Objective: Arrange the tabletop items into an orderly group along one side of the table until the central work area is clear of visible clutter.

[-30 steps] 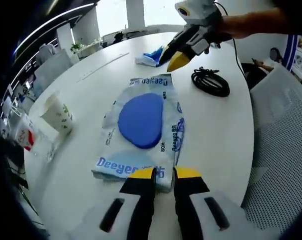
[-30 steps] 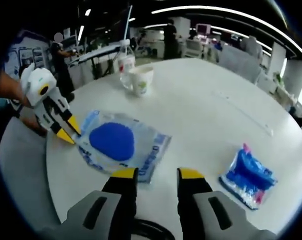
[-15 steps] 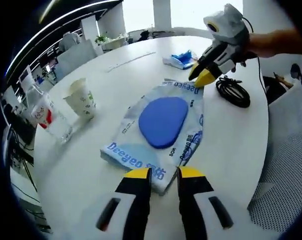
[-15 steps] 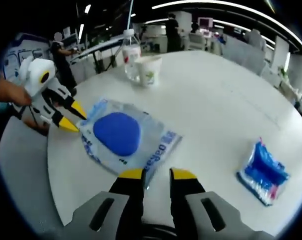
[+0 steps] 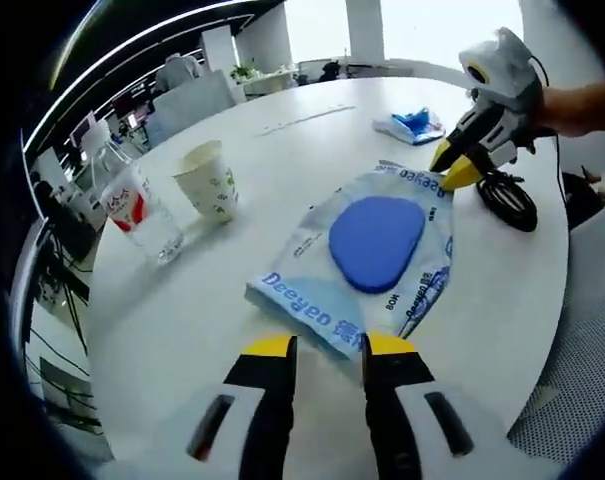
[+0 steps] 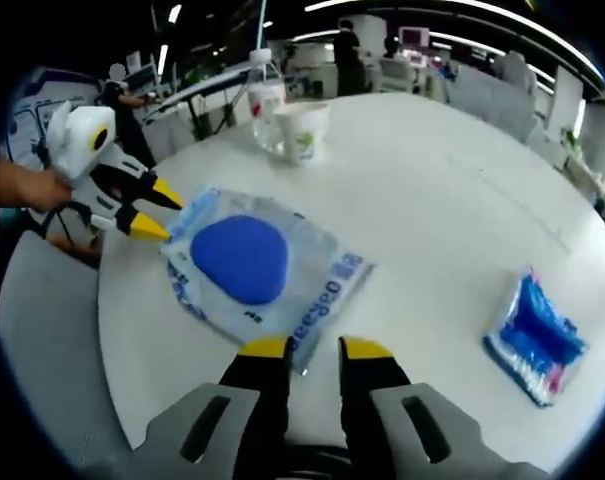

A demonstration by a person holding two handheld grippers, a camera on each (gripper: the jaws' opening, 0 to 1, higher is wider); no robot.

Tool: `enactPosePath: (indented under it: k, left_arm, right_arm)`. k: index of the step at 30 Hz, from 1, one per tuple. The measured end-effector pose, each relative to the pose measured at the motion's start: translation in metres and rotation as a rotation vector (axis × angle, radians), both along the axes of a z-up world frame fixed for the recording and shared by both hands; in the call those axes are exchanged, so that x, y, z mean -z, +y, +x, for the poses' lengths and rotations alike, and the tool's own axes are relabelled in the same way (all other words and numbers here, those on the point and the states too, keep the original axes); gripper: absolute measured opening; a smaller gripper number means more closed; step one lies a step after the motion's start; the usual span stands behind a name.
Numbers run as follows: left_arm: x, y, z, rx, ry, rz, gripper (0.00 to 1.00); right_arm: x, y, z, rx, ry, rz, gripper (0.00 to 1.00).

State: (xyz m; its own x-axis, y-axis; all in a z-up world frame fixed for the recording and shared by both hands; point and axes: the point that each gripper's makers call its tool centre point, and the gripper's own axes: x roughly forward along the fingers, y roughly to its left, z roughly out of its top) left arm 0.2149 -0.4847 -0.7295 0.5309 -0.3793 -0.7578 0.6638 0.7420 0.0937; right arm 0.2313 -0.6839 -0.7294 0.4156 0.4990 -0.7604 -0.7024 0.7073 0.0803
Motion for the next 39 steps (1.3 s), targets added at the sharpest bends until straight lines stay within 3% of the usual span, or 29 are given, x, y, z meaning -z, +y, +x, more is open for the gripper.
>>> enactPosePath:
  k: [3,17,26,39]
  left_arm:
    - [0.002,-0.001,-0.003,-0.016,0.032,-0.029,0.23]
    - [0.010,-0.009,0.003,-0.054,0.077,-0.041,0.12]
    - [0.010,-0.013,0.005,-0.041,0.082,-0.044,0.06]
    - [0.002,-0.019,0.013,-0.032,0.064,-0.061,0.00]
  right_arm:
    - [0.001,0.002,-0.002,-0.005,0.013,0.002,0.11]
    - [0.007,0.006,-0.013,-0.004,0.054,-0.001,0.07]
    - [0.005,0.007,-0.015,-0.017,0.057,-0.016,0.00]
    - [-0.001,0.003,-0.016,-0.026,0.049,-0.025,0.00]
